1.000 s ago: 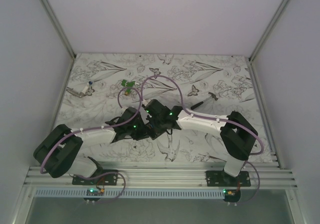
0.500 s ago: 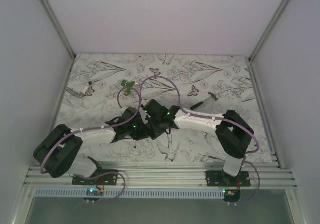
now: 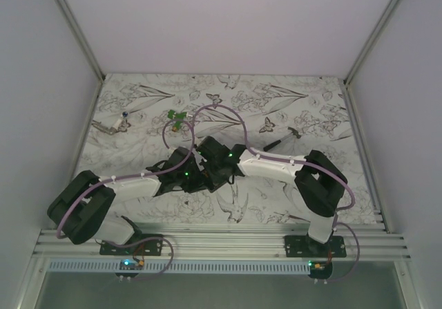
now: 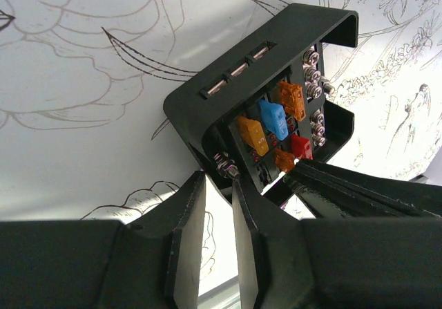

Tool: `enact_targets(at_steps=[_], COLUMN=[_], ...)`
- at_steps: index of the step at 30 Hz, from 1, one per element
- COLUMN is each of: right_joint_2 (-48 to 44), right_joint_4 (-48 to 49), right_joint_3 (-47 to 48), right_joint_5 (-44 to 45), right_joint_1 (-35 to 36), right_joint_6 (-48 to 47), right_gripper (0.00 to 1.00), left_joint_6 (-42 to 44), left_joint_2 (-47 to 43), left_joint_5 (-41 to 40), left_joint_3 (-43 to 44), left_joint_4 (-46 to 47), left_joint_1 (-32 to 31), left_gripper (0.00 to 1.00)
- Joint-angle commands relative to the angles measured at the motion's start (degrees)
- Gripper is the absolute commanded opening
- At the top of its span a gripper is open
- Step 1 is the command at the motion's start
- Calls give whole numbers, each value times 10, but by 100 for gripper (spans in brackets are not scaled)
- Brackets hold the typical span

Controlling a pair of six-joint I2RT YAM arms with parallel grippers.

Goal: Snap on the fuse box
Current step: Install the fuse at the fuse box base.

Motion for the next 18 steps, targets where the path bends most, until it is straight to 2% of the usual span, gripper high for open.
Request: enact_targets(at_steps=[1, 10, 18], right_joint_2=[44, 45, 24], right_joint_4=[-63, -60, -61], right_joint_3=[-44, -139, -168], right_joint_5=[-10, -16, 4], right_joint_1=[18, 40, 41], right_joint_6=[-3, 29, 47], right_gripper=[0, 0, 0], left_joint_6=[3, -1, -4], left_joint_2=[8, 18, 15], left_joint_5=[0, 0, -2], left_joint_3=[8, 10, 7], left_joint_4=[5, 9, 11], left_joint_1=[-5, -7, -8], left_gripper=[24, 24, 24])
